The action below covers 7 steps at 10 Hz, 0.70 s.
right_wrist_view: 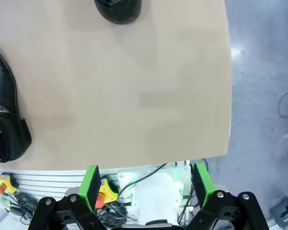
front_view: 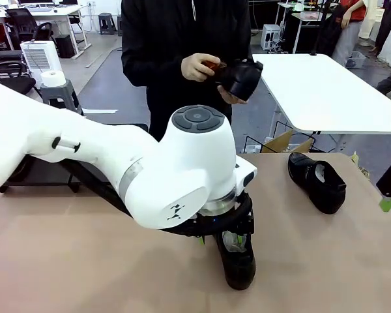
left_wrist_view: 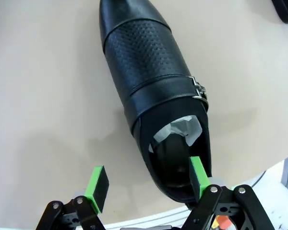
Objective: Organize the shoes by placing them on the stand.
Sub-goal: Place the Shoe from the middle of the table onto the Shoes Stand.
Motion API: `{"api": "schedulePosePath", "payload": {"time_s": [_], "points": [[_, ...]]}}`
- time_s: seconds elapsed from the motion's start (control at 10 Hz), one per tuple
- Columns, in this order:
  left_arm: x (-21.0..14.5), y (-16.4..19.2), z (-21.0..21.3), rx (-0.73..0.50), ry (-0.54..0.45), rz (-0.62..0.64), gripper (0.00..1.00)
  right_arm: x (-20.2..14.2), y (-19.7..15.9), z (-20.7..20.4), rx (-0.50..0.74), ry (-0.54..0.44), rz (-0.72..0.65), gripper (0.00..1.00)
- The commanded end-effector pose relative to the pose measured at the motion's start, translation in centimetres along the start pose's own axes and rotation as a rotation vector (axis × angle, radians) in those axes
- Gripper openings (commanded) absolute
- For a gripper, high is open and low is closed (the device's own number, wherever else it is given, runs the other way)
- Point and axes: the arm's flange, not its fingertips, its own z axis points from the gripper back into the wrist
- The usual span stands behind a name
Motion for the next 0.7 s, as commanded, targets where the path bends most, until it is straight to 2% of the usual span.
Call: {"api": "schedulePosePath", "payload": {"time_s": [0.0, 0.4, 0.5, 0.6], "points": [[0.4, -0.3, -0.8, 0.057, -0.005, 0.107, 0.87, 0.1, -0.1, 0.0, 0.001, -0.003, -0.002, 1.00], [0.4, -0.1, -2.8, 0.051, 0.039, 0.177, 0.87, 0.1, -0.1, 0.0, 0.001, -0.003, -0.002, 1.00], [0.6, -0.1, -3.4, 0.064, 0.037, 0.183, 0.84, 0.1, -0.1, 0.0, 0.001, -0.003, -0.002, 1.00], [0.7, 0.0, -3.7, 0.089, 0.034, 0.196, 0.67, 0.1, -0.1, 0.0, 0.001, -0.003, -0.002, 1.00]]}}
